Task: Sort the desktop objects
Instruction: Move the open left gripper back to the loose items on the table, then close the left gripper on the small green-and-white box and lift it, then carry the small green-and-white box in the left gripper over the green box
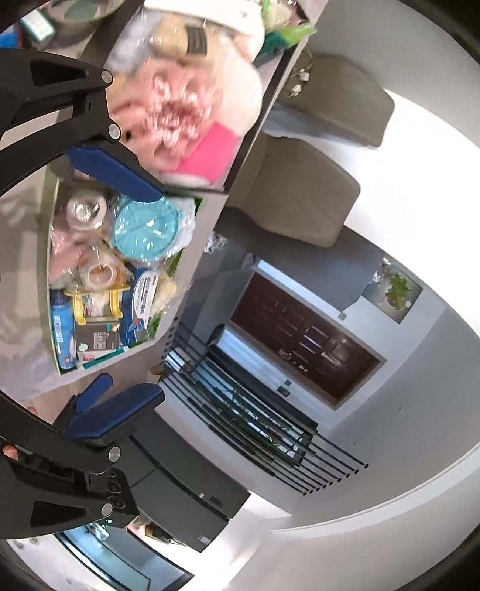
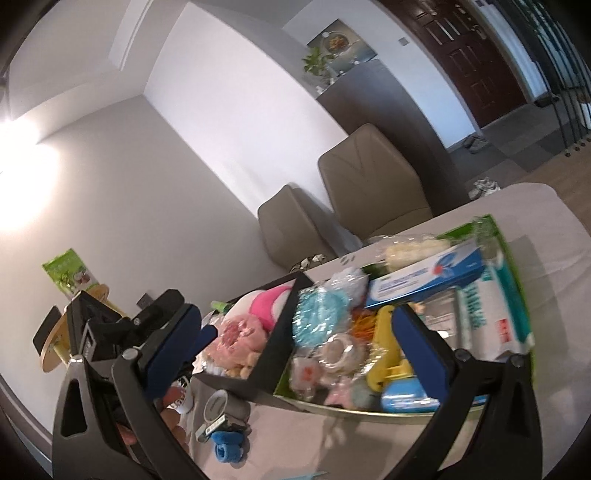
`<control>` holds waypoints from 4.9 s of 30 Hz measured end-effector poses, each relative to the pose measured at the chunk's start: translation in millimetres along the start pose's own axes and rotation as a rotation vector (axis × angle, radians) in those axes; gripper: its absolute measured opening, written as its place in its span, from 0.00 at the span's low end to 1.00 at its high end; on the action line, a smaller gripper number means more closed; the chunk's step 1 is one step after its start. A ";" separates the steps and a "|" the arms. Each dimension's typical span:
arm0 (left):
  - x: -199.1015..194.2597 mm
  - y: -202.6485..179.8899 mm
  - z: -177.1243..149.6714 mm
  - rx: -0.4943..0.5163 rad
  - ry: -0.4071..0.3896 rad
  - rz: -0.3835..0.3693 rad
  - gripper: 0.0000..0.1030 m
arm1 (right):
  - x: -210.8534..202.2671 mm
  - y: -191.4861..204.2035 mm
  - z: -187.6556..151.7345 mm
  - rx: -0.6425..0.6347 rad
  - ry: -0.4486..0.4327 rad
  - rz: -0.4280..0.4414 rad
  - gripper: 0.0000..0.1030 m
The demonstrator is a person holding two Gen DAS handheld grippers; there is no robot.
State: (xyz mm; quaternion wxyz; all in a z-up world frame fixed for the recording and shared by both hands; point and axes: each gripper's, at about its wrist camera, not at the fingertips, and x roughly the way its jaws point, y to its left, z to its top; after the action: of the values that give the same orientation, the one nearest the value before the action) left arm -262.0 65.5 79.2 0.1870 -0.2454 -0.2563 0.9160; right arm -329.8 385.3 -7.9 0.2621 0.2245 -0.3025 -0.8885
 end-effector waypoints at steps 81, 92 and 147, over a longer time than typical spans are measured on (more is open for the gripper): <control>-135.9 228.0 -111.1 -0.455 0.137 0.186 0.18 | 203.2 131.2 -202.2 -0.241 0.688 0.126 0.36; -138.8 221.2 -106.1 -0.425 0.113 0.180 0.18 | 198.5 137.1 -202.3 -0.272 0.673 0.133 0.35; -9.7 -30.6 -12.6 0.042 0.144 0.053 0.18 | 26.6 68.8 -21.7 -0.186 0.172 0.023 0.35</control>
State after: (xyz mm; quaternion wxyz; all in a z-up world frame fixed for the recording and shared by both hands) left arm -240.6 90.2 90.4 0.1855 -0.3135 -0.2163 0.9058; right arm -315.3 313.5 15.2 0.3169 0.2710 -0.1979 -0.8871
